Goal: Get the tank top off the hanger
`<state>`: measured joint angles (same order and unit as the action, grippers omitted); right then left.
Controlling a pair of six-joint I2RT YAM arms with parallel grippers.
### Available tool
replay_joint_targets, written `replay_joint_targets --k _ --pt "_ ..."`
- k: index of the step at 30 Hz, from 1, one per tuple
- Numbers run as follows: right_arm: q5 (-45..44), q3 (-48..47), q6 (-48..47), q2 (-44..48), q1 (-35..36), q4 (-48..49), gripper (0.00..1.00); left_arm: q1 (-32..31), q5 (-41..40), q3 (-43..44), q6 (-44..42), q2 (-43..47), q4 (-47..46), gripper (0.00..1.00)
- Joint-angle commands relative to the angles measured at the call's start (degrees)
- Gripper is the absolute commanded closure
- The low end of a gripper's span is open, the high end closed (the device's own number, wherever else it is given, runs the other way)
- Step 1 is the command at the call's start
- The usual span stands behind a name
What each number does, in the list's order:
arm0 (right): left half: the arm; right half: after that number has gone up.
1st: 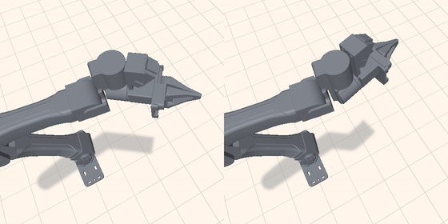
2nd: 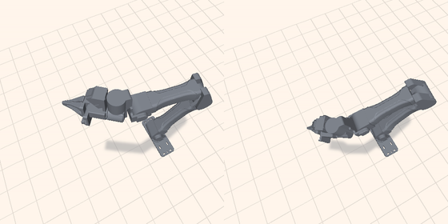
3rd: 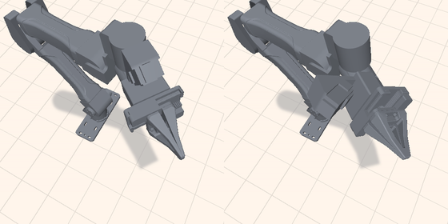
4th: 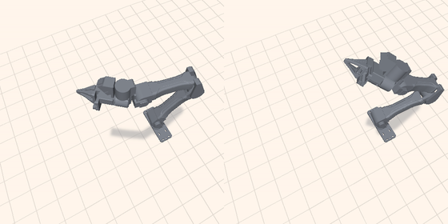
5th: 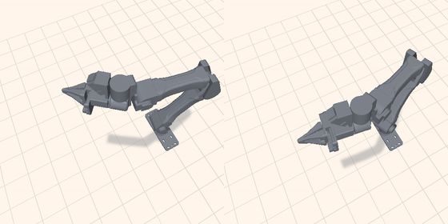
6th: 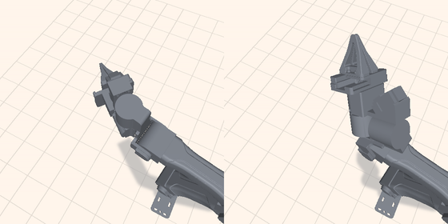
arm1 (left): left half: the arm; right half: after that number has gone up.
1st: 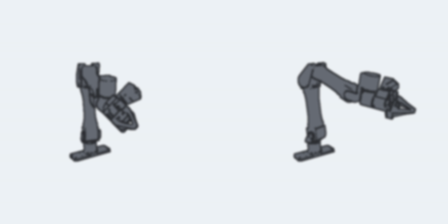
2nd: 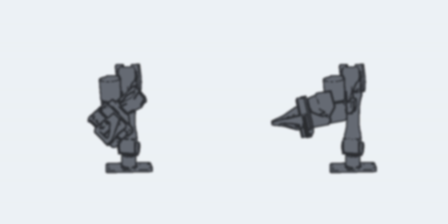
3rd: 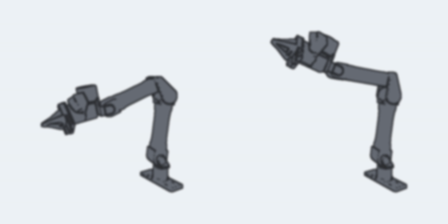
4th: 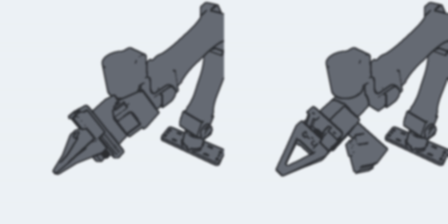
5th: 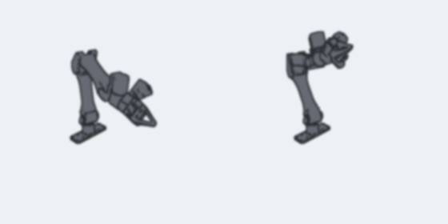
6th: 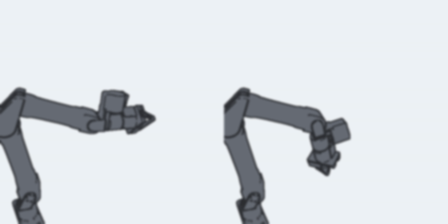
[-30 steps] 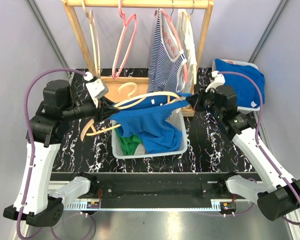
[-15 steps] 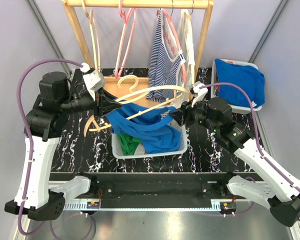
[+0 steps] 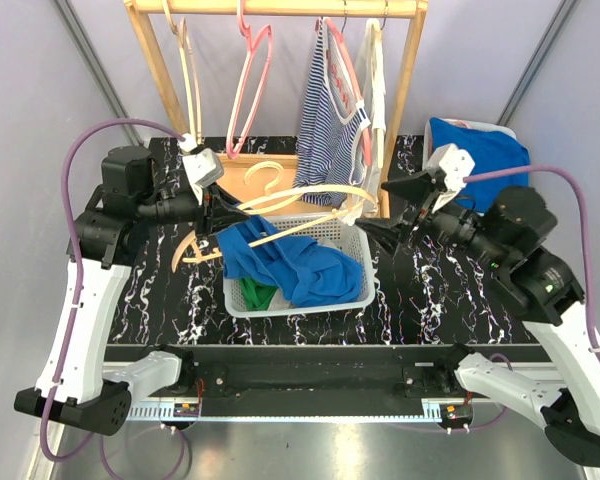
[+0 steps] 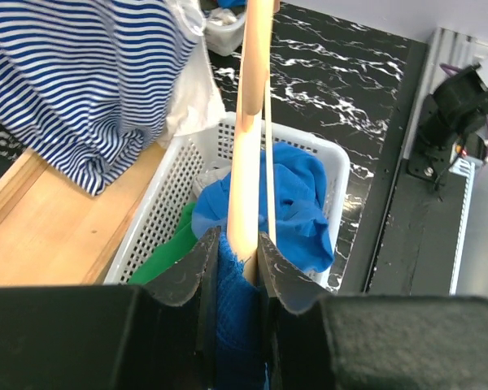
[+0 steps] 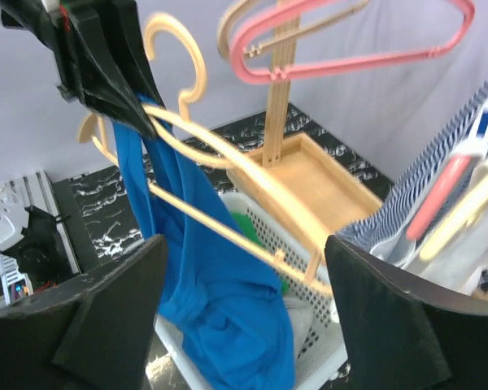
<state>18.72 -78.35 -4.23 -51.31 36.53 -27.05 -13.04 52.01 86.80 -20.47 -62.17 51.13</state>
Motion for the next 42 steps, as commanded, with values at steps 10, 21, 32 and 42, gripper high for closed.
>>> replay_joint_targets --k 10,21,32,42 --pt "14.49 -12.09 -5.36 -12.76 0.12 -5.47 0.2 0.21 19.26 4.24 -20.49 -1.89 9.69 1.0" --pt "17.23 -14.11 -6.58 -14.52 1.61 -9.78 0.22 0.21 20.5 7.68 -19.44 -4.1 9.77 1.0" --pt "17.67 -13.41 -5.88 -15.31 2.05 -11.45 0.26 0.21 20.42 9.35 -18.55 -4.45 9.51 1.0" --pt "14.6 -11.65 -5.0 -13.91 2.23 -10.4 0.82 0.21 19.01 7.51 -17.94 -3.48 9.07 1.0"
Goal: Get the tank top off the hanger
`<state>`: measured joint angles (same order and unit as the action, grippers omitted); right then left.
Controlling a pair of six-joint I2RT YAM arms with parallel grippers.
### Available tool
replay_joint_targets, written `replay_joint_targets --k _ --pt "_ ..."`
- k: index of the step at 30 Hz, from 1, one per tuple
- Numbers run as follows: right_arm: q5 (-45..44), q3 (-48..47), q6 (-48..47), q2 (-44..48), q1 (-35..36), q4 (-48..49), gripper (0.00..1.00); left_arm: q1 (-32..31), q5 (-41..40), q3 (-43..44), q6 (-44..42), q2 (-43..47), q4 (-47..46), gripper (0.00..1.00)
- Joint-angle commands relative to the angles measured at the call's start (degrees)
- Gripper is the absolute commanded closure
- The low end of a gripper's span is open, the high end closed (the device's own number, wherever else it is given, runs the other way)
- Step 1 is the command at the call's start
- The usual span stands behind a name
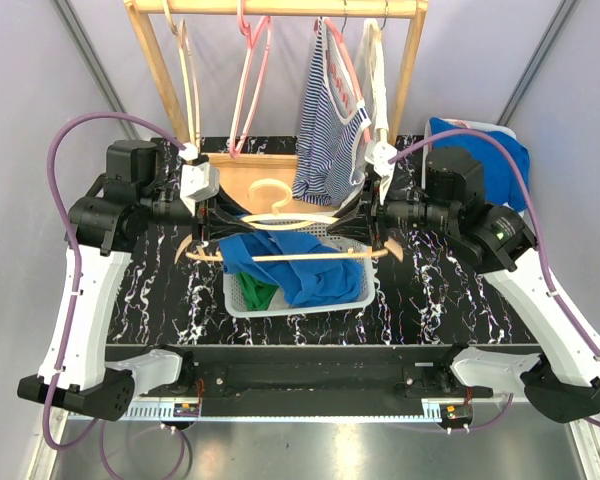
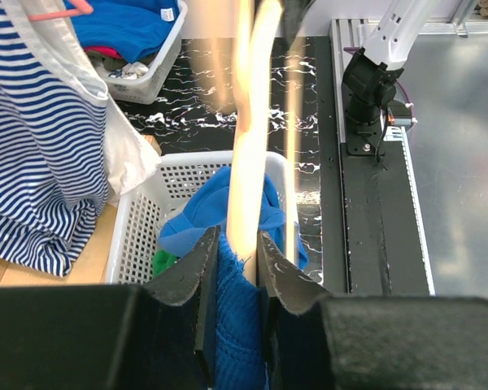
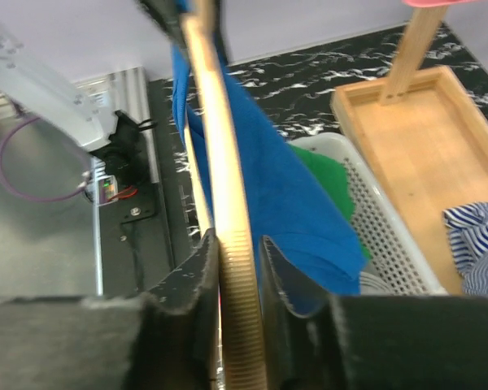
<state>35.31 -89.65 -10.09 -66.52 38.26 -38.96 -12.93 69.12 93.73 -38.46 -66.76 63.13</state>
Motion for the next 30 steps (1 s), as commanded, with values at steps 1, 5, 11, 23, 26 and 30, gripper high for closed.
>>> replay_joint_targets --k 1,5,11,23,26,30 --pt "-2.78 -0.35 1.03 1.65 0.5 1.87 1.0 0.1 1.11 0.31 0.4 1.19 -3.28 1.0" --pt "-5.34 -0.88 2.09 3.15 0.59 2.75 1.0 0.18 -2.76 -0.92 5.14 1.55 -8.27 0.66" --pt "-7.71 -1.76 2.53 5.26 0.5 0.38 1.0 0.18 -6.46 -1.53 9.54 1.37 -12.24 0.4" --pt "-10.78 -1.15 1.91 8.34 0.5 -4.81 1.0 0.89 -11.73 -4.44 9.36 2.69 -14.79 0.87" --pt "-12.45 -0.36 1.74 9.13 0.5 -5.77 1.0 1.24 -12.08 -4.17 9.98 2.86 -15.06 0.88" --pt "-14.12 0.0 1.12 9.92 0.5 -7.27 1.0 1.94 -13.57 -4.17 10.33 3.22 -15.06 0.86"
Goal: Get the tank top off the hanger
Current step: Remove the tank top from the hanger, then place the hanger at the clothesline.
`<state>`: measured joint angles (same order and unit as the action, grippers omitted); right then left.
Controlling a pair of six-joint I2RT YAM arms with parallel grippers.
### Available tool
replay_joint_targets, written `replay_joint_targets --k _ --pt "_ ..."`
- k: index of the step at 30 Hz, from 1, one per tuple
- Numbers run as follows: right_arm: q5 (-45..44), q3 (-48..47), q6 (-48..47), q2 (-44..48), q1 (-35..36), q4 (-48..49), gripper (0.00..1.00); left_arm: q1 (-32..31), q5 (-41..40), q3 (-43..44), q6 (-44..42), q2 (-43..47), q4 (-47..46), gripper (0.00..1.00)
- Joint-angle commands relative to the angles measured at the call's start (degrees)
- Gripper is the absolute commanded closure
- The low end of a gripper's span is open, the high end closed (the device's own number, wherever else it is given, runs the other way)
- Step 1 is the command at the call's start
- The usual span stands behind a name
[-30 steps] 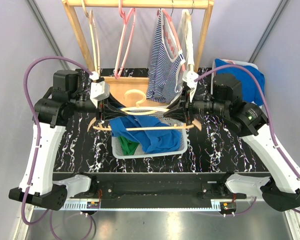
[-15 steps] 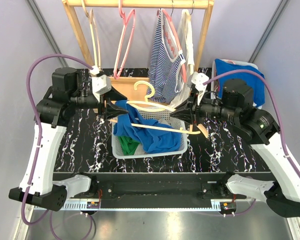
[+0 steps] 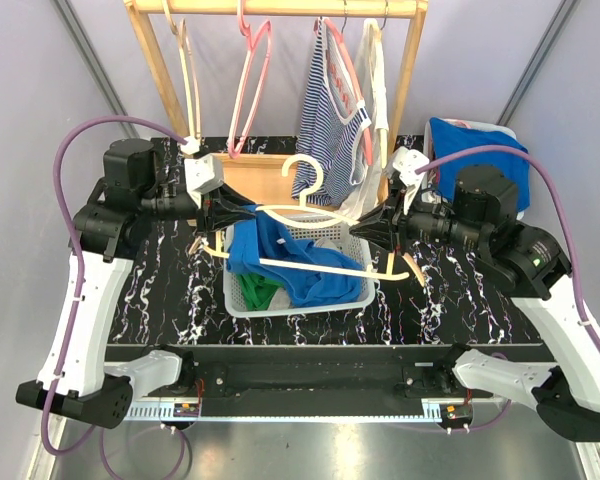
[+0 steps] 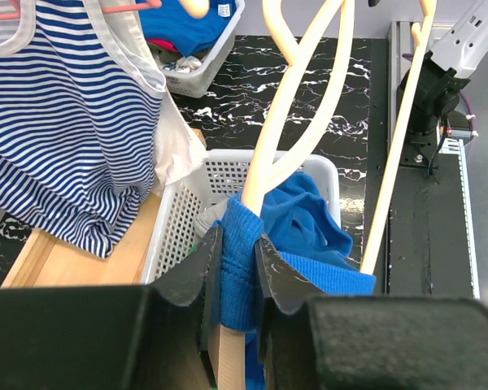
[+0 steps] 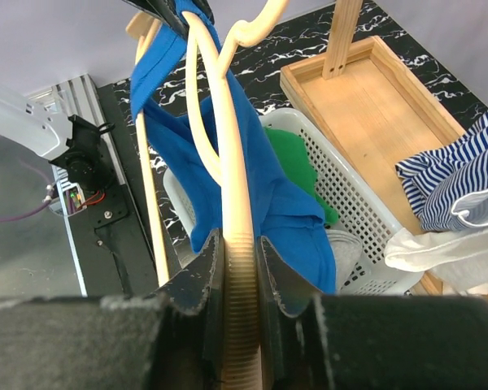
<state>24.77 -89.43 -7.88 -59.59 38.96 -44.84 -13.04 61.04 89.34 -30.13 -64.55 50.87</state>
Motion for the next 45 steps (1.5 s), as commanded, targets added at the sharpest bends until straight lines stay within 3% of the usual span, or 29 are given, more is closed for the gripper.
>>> replay_joint_targets --k 1,5,7,9,12,15,21,24,26,33,38,41,42,45 --pt "-3.94 -0.22 -1.35 3.17 -0.11 -2.09 1.0 2.49 -5.75 0.05 1.92 1.1 -2.71 0.86" --pt "-5.0 -0.05 -2.05 4.22 -0.2 -3.23 1.0 3.19 -7.77 -0.92 1.65 1.19 -2.45 0.75" --pt "-5.44 -0.04 -2.23 4.75 -0.2 -3.67 1.0 3.37 -8.39 -0.84 1.65 1.01 -2.71 0.62" --pt "-6.05 -0.13 -2.75 4.92 -0.2 -3.94 1.0 3.37 -8.21 -0.57 2.09 0.66 -2.88 0.6" --pt "-7.81 -0.22 -3.9 5.72 -0.2 -3.33 1.0 3.37 -7.69 -0.39 2.53 -0.04 -3.32 0.62" --pt "-9.21 0.04 -4.95 6.68 -0.2 -2.97 1.0 3.46 -8.3 -1.18 2.01 -0.22 -3.32 0.71" --pt "-14.31 -3.99 -6.36 7.74 -0.2 -7.53 1.0 3.98 -12.51 -3.73 2.18 -0.31 -5.6 0.97" --pt "-18.08 -6.19 -6.62 8.35 -0.2 -9.48 1.0 4.86 -11.21 -3.21 4.63 -0.48 -7.19 0.94" --pt "-22.65 -6.37 -6.19 8.88 -0.2 -8.25 1.0 4.86 -9.89 -1.81 7.53 -0.83 -8.07 0.79" --pt "-31.0 -12.52 -6.88 0.81 -0.2 -0.96 1.0 4.78 -2.5 2.49 16.68 -0.92 -10.71 0.72" --pt "-43.21 -20.77 -9.69 -10.26 1.73 2.47 1.0 4.51 -2.32 4.61 20.55 -0.48 -10.53 0.72" --pt "-56.81 -25.79 -13.9 -17.64 8.57 4.58 1.0 4.25 -2.85 5.05 20.29 -0.48 -9.66 0.73" --pt "-64.95 -28.49 -17.57 -19.66 10.33 5.11 1.0 4.16 -2.76 5.23 19.85 -0.48 -9.39 0.73" --pt "-74.83 -36.65 -22.25 -28.71 15.17 5.2 1.0 3.9 -2.85 5.23 19.15 -0.22 -8.6 0.73"
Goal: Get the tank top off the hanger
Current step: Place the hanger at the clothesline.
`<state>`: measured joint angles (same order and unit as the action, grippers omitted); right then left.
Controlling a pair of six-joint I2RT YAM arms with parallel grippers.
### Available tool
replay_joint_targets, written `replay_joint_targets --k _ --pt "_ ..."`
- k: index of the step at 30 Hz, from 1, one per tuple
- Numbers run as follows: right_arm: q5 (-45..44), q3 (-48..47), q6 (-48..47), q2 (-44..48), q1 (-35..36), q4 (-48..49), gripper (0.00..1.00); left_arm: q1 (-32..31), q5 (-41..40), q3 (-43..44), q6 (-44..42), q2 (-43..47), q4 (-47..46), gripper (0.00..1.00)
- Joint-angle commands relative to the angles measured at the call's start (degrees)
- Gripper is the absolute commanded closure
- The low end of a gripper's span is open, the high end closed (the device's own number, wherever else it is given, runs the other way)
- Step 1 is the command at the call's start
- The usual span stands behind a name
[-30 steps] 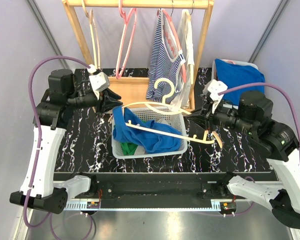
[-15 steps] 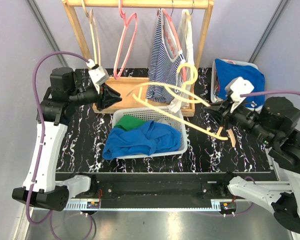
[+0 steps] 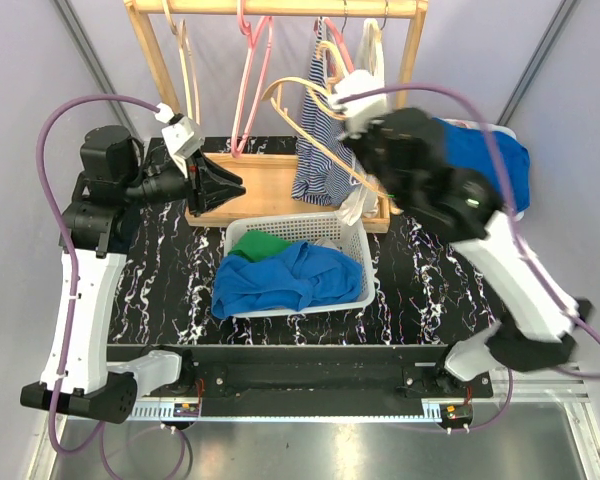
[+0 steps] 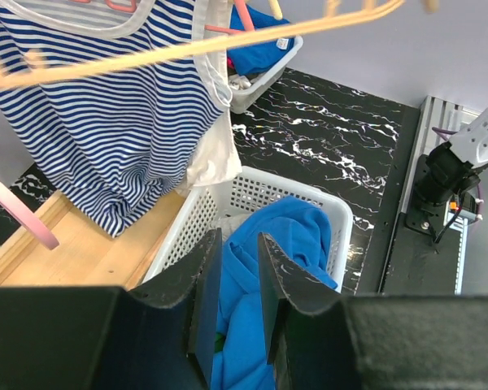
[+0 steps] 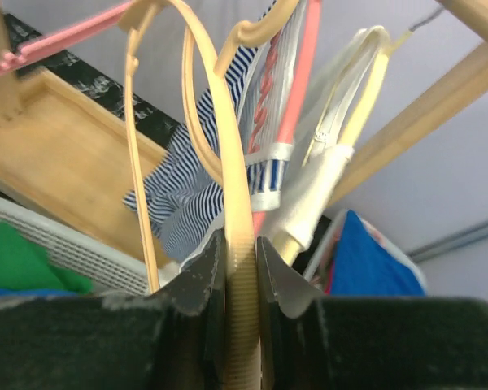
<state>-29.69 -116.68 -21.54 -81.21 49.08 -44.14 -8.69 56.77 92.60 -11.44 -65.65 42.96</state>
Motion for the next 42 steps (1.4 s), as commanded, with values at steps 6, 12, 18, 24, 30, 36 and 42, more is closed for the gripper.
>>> replay_joint_targets --k 6,12,18,24,30,36,42 --pt "-25.59 -23.39 -12.56 -20.37 7.78 6.87 1.0 -0.72 0.97 1.8 -1.47 1.92 1.07 0.72" --pt "-27.44 -27.02 -18.45 -24.86 8.58 13.63 1.0 -1.07 -0.26 -1.27 -4.2 4.03 2.83 0.72" --pt "-25.51 -29.3 -22.05 -28.29 7.62 19.43 1.0 -1.07 0.44 -1.37 -4.12 5.0 2.92 0.71" --pt "-20.41 -32.64 -19.86 -31.02 4.72 19.79 1.0 -1.07 0.0 -1.63 -5.52 5.79 4.5 0.71" --pt "-15.75 -34.05 -17.13 -32.78 2.16 19.88 1.0 -1.07 0.27 -1.89 -5.87 5.79 4.68 0.71" --pt "-12.15 -35.1 -15.38 -34.54 -0.21 19.8 1.0 -1.07 0.62 -1.45 -5.52 5.62 4.68 0.71" --pt "-9.6 -34.14 -13.62 -35.42 -1.88 19.36 1.0 -1.07 0.27 -1.63 -5.61 5.62 4.59 0.71"
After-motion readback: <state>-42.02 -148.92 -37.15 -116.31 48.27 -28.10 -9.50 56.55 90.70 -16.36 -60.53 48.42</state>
